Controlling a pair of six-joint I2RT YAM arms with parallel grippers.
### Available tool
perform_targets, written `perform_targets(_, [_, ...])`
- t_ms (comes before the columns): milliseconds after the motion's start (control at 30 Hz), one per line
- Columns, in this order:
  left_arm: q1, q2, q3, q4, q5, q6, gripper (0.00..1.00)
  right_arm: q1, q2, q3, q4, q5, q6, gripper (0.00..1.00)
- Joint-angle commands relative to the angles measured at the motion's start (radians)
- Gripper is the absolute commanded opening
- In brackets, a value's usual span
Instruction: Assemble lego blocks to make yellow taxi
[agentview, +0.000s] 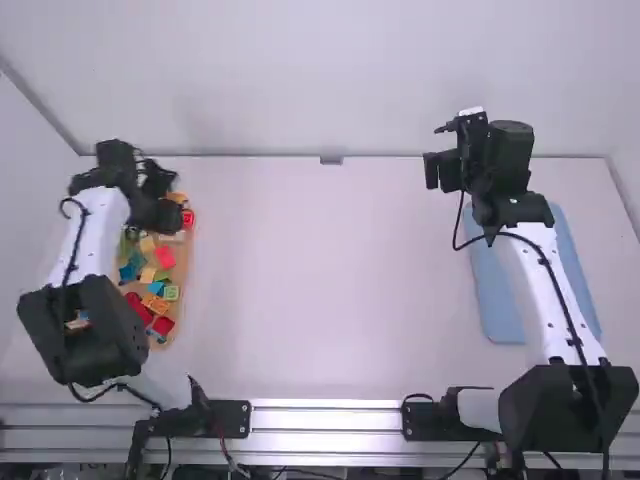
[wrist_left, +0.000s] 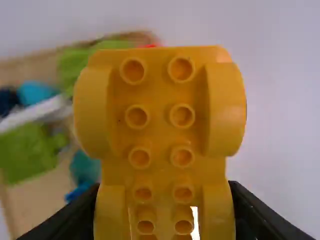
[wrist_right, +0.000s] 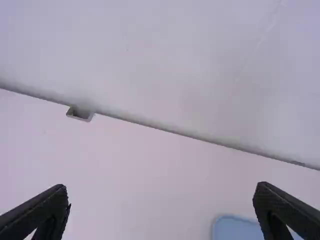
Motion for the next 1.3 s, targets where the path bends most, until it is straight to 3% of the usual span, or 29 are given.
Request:
perform_targets(0, [-0.156,-0.01,-0.034,-0.011,-0.001,0.037,0.15,0.004,0.005,0.032,0.0,-0.006,0.0,0.98])
perform_targets(233, [-0.542,0.08,-0.036,0.017,-0.003,0.123,0.3,0.004,0.005,0.032,-0.003,-0.006,0.0,0.98])
perform_targets(467, [-0.766,0.223,-0.036,0.077,-0.005,0.242,0.31,0.004,0.005,0.032,-0.011,-0.006,0.0,0.98])
perform_targets(567, [-0.818,0.279,-0.036,0.079,-0.007,0.327,0.36,0.004,0.005,0.032,-0.014,-0.006,0.0,0.98])
perform_targets(833, [-0.869,0.377,-0.036,0.146,-0.042,0.383,0.3,0.004,0.005,0.032,-0.035,-0.006,0.0,0.98])
perform_targets(1267, [-0.873,0.396,-0.099,0.23,0.0,0.39,0.44,0.004,0.005,0.032,-0.048,-0.006,0.0,0.98])
